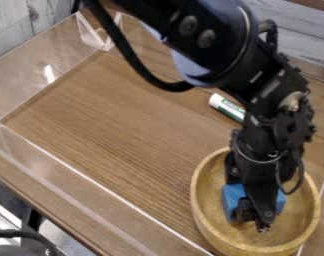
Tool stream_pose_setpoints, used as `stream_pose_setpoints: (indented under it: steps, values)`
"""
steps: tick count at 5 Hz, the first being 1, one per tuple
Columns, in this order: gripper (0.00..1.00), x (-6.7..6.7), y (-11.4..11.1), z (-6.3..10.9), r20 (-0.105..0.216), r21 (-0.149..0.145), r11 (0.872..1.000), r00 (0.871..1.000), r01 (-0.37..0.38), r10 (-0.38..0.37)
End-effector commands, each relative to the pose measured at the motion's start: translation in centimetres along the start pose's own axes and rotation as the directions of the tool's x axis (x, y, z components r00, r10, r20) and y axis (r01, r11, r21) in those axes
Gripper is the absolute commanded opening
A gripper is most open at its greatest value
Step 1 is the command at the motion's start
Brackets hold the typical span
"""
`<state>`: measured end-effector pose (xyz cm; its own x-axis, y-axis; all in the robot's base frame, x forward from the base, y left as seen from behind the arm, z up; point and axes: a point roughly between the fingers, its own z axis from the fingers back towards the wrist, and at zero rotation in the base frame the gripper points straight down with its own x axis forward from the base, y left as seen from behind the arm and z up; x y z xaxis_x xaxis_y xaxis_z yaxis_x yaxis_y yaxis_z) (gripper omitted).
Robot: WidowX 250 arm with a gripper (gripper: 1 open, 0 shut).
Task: Put the blue block in the brown bowl
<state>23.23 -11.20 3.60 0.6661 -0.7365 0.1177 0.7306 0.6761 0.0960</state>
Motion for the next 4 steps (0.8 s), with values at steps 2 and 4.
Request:
stream_pose_setpoints:
  steps: [2, 4]
  values:
    - [0.00, 0.50, 0.32, 0.73, 0.055, 0.005, 0.999, 0.998, -0.032, 0.031]
    - [0.00, 0.42, 0.48, 1.04, 0.050, 0.001, 0.999, 0.998, -0.037, 0.037]
